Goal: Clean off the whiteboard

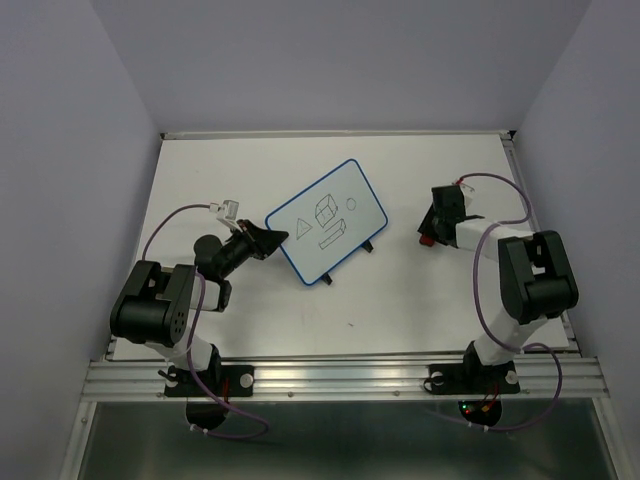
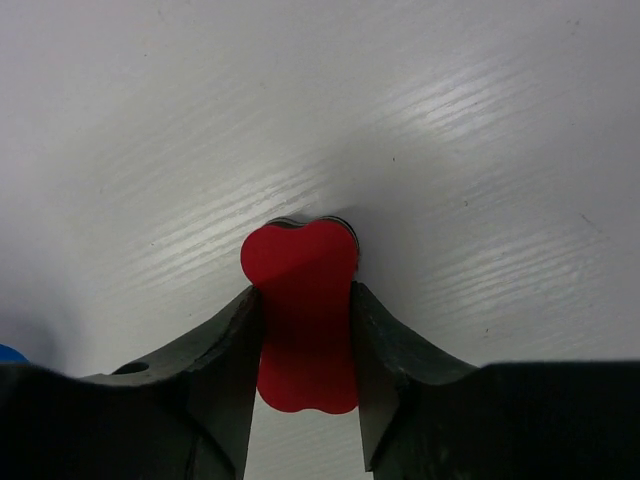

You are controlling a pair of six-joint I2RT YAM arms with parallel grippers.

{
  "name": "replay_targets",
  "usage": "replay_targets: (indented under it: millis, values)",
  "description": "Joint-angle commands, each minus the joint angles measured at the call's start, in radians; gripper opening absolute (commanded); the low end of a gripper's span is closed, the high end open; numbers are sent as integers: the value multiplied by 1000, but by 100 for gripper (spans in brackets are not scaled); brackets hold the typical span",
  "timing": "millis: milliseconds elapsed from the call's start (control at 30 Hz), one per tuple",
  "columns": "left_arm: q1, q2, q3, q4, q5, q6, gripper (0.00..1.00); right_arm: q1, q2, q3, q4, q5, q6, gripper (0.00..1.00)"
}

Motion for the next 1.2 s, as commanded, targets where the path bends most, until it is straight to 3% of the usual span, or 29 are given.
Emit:
replay_targets:
  millis: [0,167,300,367,867,1167]
  values:
    - [-16,1,-24,163,-29,92,0,-7,-15,24,42,5,-9,38]
    - [-16,9,-14,155,-22,94,0,-7,-97,-16,130,-123,-129,14]
    - [-17,6,-16,149,-30,97,0,84,-176,-31,239,-413,-289,10]
    - [-17,9,-18,147,-47,97,0,172,-176,-10,252,-464,-370,7]
    - [-17,26,-16,155,-42,98,0,433,74,249,413,-421,-467,1]
    - [-17,33,-25,181,-51,94,0,535,111,179,497,-479,-507,1]
